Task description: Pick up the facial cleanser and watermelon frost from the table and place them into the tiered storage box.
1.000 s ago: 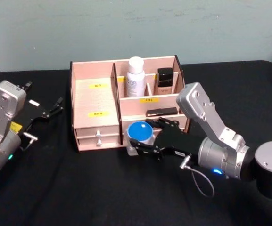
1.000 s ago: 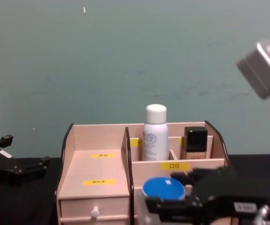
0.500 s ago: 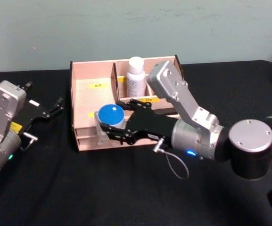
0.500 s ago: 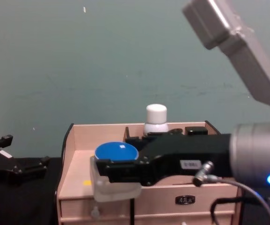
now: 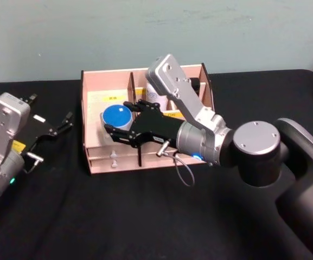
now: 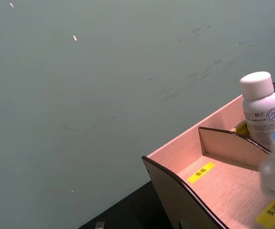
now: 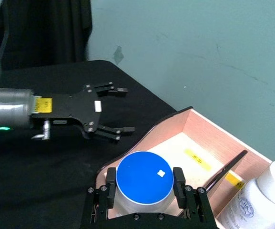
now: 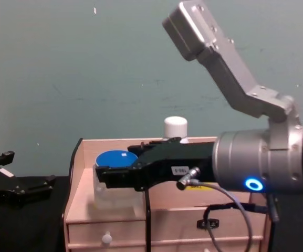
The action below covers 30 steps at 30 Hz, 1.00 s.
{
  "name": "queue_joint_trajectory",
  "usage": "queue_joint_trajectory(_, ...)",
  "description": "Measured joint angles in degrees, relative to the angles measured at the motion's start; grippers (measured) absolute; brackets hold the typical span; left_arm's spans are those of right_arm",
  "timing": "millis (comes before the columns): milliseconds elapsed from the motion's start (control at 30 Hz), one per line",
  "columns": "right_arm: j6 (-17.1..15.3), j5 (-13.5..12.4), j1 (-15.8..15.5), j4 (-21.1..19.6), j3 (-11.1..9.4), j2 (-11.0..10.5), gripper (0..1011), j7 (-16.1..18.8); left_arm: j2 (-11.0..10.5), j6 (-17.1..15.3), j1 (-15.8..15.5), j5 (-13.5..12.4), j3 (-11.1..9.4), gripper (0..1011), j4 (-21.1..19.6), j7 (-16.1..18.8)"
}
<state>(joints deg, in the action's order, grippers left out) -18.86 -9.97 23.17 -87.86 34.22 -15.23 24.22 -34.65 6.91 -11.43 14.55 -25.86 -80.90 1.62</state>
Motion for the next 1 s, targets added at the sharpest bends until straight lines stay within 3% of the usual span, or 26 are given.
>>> queue_joint_trajectory(300, 1.02, 1.60, 2.61, 5.67, -0.43, 2.85, 723, -1.22, 0.00, 0.00, 0.00, 0.00, 0.00, 1009, 0.00, 0.00)
queue_joint_trajectory(1000, 1.20, 3.95, 3.34, 8.24, -0.58, 4.69, 722, -0.97, 0.00, 0.00, 0.00, 0.00, 0.00, 1010, 0.00, 0.00)
